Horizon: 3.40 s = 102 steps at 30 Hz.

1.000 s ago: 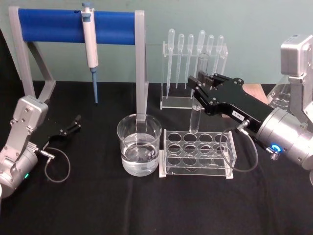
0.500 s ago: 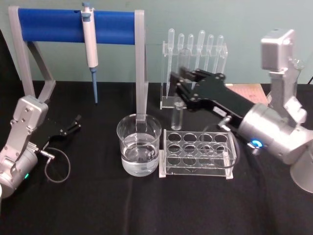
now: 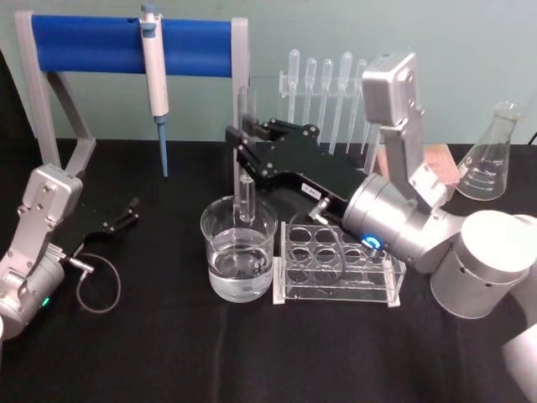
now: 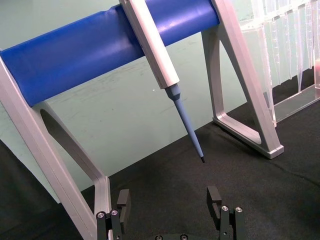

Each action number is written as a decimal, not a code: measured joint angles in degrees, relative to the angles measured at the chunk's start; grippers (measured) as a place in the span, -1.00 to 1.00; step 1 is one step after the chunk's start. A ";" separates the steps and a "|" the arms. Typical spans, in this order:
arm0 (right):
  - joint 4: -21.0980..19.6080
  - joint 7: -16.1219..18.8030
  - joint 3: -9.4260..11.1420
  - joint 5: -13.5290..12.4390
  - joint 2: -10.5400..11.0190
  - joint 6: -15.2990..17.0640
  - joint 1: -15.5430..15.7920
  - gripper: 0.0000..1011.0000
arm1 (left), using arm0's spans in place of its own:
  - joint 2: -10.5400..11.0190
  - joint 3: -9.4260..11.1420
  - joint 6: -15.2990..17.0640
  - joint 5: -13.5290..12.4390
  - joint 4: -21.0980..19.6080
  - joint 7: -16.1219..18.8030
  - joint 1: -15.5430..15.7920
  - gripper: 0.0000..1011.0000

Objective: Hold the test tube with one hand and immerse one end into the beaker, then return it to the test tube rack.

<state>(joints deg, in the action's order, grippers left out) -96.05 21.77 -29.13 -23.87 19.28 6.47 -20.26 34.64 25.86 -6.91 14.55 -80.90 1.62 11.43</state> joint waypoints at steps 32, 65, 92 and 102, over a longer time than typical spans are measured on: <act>14.53 2.53 -0.34 6.93 -5.78 -14.00 5.07 -0.55 | 0.00 0.00 0.00 0.00 0.00 0.00 0.00 0.98; 14.41 2.51 -0.50 6.80 -5.60 -13.94 4.94 -0.55 | 0.00 0.00 0.00 0.00 0.00 0.00 0.00 0.98; 14.41 2.44 -0.50 6.78 -5.60 -13.89 4.94 -0.55 | 0.00 0.00 0.00 0.00 0.00 0.00 0.00 0.98; 14.41 2.44 -0.50 6.78 -5.60 -13.89 4.94 -0.55 | 0.00 0.00 0.00 0.00 0.00 0.00 0.00 0.98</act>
<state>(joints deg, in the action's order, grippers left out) -81.64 24.21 -29.63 -17.09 13.68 -7.42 -15.32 34.65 25.86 -6.91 14.55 -80.90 1.62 11.43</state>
